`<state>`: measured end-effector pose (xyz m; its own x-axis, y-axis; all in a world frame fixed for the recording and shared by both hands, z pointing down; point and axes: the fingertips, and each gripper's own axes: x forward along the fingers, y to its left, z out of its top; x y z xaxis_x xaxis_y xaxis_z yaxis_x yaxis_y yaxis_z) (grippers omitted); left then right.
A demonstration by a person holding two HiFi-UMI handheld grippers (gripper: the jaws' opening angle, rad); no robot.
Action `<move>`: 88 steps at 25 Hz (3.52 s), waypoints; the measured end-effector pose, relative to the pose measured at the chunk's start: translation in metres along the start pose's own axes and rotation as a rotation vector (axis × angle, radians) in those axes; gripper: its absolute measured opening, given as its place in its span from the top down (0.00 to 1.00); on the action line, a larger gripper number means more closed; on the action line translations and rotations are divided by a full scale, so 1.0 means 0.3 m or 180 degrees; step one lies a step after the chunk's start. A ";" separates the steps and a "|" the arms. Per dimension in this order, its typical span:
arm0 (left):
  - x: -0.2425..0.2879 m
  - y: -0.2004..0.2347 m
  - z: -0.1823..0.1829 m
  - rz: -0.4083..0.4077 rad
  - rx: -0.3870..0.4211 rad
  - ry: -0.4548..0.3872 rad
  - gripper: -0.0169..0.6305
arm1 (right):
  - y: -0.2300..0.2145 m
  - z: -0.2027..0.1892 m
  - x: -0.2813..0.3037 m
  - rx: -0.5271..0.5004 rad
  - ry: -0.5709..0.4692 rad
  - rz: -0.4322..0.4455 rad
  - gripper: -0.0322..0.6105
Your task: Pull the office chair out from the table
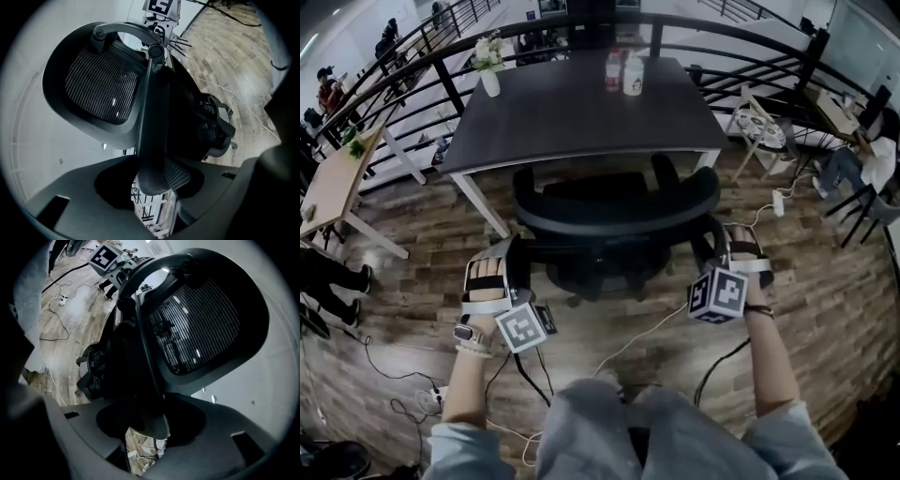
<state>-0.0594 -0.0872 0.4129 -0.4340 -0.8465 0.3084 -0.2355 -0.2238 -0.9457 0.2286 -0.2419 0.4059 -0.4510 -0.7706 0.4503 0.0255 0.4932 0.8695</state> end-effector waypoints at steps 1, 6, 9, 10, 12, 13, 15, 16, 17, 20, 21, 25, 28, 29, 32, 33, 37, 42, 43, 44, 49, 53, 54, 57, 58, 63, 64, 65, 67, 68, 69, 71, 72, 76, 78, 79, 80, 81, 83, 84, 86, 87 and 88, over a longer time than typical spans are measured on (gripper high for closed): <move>-0.016 -0.003 0.004 0.0010 -0.0005 0.0005 0.67 | 0.004 -0.004 -0.011 0.0005 0.0007 0.0001 0.65; -0.082 -0.032 -0.005 0.0016 -0.0055 0.0056 0.67 | 0.033 -0.003 -0.061 -0.0023 0.0014 -0.0014 0.65; -0.114 -0.044 -0.003 0.0022 -0.0067 0.0058 0.67 | 0.047 -0.009 -0.093 -0.0033 0.0040 -0.0052 0.65; -0.126 -0.048 -0.003 0.0025 -0.0072 0.0061 0.67 | 0.054 -0.009 -0.106 -0.0009 0.0049 -0.0057 0.65; -0.148 -0.054 -0.007 0.0040 -0.0085 0.0068 0.67 | 0.067 -0.006 -0.132 0.0029 0.0058 -0.0067 0.65; -0.156 -0.057 -0.010 0.0042 -0.0092 0.0075 0.67 | 0.072 -0.004 -0.143 0.0034 0.0058 -0.0074 0.65; -0.168 -0.062 -0.017 0.0040 -0.0103 0.0091 0.67 | 0.079 0.000 -0.161 0.0014 0.0061 -0.0096 0.65; -0.172 -0.063 -0.021 0.0038 -0.0106 0.0096 0.67 | 0.082 0.002 -0.168 -0.0009 0.0071 -0.0105 0.65; -0.176 -0.063 -0.024 0.0036 -0.0106 0.0099 0.67 | 0.085 0.003 -0.174 -0.0032 0.0087 -0.0106 0.65; -0.184 -0.058 -0.028 0.0026 -0.0104 0.0094 0.67 | 0.091 0.006 -0.190 -0.0058 0.0131 -0.0087 0.65; -0.189 -0.060 -0.029 0.0028 -0.0105 0.0085 0.67 | 0.095 0.008 -0.197 -0.0057 0.0143 -0.0087 0.65; -0.218 -0.064 -0.039 0.0052 -0.0111 0.0055 0.67 | 0.114 0.012 -0.229 -0.0055 0.0184 -0.0076 0.65; -0.226 -0.057 -0.035 0.0065 -0.0124 0.0028 0.67 | 0.109 0.011 -0.238 -0.0045 0.0220 -0.0079 0.65; -0.229 -0.057 -0.032 0.0067 -0.0132 0.0017 0.66 | 0.109 0.009 -0.241 -0.0041 0.0234 -0.0076 0.65; -0.235 -0.058 -0.029 0.0071 -0.0165 -0.0009 0.66 | 0.110 0.006 -0.240 -0.0056 0.0245 -0.0073 0.65; -0.234 -0.057 -0.027 0.0074 -0.0181 -0.0019 0.66 | 0.108 0.005 -0.239 -0.0057 0.0241 -0.0084 0.65; -0.228 -0.057 -0.028 0.0057 -0.0243 -0.0035 0.66 | 0.105 0.008 -0.234 -0.0056 0.0205 -0.0098 0.65; -0.221 -0.060 -0.030 -0.0087 -0.0370 -0.0028 0.65 | 0.102 0.020 -0.230 0.0004 0.0163 -0.0060 0.64; -0.221 -0.058 -0.031 -0.0112 -0.0392 -0.0015 0.65 | 0.103 0.021 -0.228 0.0030 0.0142 -0.0059 0.64; -0.224 -0.055 -0.032 -0.0131 -0.0423 -0.0004 0.65 | 0.103 0.021 -0.227 0.0063 0.0116 -0.0055 0.64; -0.278 -0.034 -0.026 -0.0241 -0.0945 -0.0031 0.66 | 0.089 0.028 -0.272 0.0664 -0.0057 0.0060 0.62; -0.342 -0.039 -0.030 -0.0305 -0.1406 -0.0077 0.77 | 0.101 0.049 -0.334 0.1110 -0.0265 0.0103 0.70; -0.357 -0.038 -0.026 -0.0331 -0.1573 -0.0099 0.80 | 0.105 0.062 -0.350 0.1197 -0.0319 0.0119 0.74; -0.397 -0.021 0.002 -0.0363 -0.2064 -0.0188 0.88 | 0.113 0.114 -0.402 0.1517 -0.0505 0.0202 0.74; -0.409 -0.008 0.013 -0.0341 -0.2205 -0.0216 0.89 | 0.112 0.135 -0.422 0.1654 -0.0597 0.0208 0.75; -0.467 0.055 0.071 -0.0245 -0.2779 -0.0412 0.95 | 0.100 0.230 -0.507 0.2416 -0.1072 0.0151 0.94; -0.475 0.061 0.083 -0.0267 -0.2899 -0.0447 0.97 | 0.102 0.242 -0.516 0.2534 -0.1119 0.0173 0.94; -0.482 0.064 0.092 -0.0302 -0.3002 -0.0469 0.97 | 0.107 0.253 -0.523 0.2639 -0.1157 0.0207 0.94; -0.496 0.060 0.109 -0.0394 -0.3139 -0.0500 0.97 | 0.118 0.271 -0.526 0.2807 -0.1210 0.0278 0.94; -0.502 0.055 0.118 -0.0440 -0.3192 -0.0511 0.97 | 0.123 0.277 -0.524 0.2862 -0.1223 0.0299 0.94; -0.508 0.047 0.127 -0.0485 -0.3243 -0.0514 0.97 | 0.125 0.282 -0.522 0.2900 -0.1233 0.0312 0.94; -0.517 0.035 0.145 -0.0556 -0.3311 -0.0526 0.97 | 0.131 0.293 -0.519 0.2950 -0.1252 0.0336 0.94; -0.521 0.031 0.155 -0.0585 -0.3325 -0.0546 0.97 | 0.136 0.301 -0.518 0.2967 -0.1266 0.0364 0.94; -0.523 0.028 0.191 -0.0682 -0.3320 -0.0635 0.97 | 0.175 0.325 -0.511 0.2974 -0.1261 0.0531 0.94; -0.521 0.029 0.202 -0.0679 -0.3316 -0.0681 0.97 | 0.188 0.331 -0.510 0.2981 -0.1244 0.0566 0.95; -0.521 0.028 0.207 -0.0680 -0.3324 -0.0701 0.97 | 0.192 0.333 -0.511 0.2990 -0.1231 0.0571 0.95; -0.522 0.027 0.211 -0.0688 -0.3341 -0.0714 0.97 | 0.195 0.333 -0.513 0.2999 -0.1222 0.0571 0.95; -0.523 0.027 0.216 -0.0702 -0.3365 -0.0722 0.97 | 0.194 0.333 -0.514 0.3009 -0.1219 0.0568 0.95; -0.521 0.026 0.224 -0.0742 -0.3424 -0.0721 0.97 | 0.188 0.335 -0.514 0.3014 -0.1231 0.0558 0.95; -0.519 0.025 0.228 -0.0762 -0.3448 -0.0723 0.97 | 0.185 0.336 -0.513 0.3016 -0.1239 0.0549 0.95; -0.512 0.025 0.237 -0.0774 -0.3439 -0.0760 0.97 | 0.180 0.331 -0.512 0.3043 -0.1234 0.0526 0.95; -0.508 0.026 0.242 -0.0771 -0.3418 -0.0784 0.97 | 0.177 0.327 -0.510 0.3054 -0.1224 0.0516 0.95; -0.506 0.027 0.247 -0.0775 -0.3411 -0.0789 0.97 | 0.174 0.324 -0.509 0.3057 -0.1215 0.0510 0.95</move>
<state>0.0689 0.0038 0.3510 -0.1178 -0.9362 0.3312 -0.9675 0.0331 -0.2507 0.2122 -0.0592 0.3629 -0.7610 -0.5716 0.3067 -0.5344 0.8205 0.2032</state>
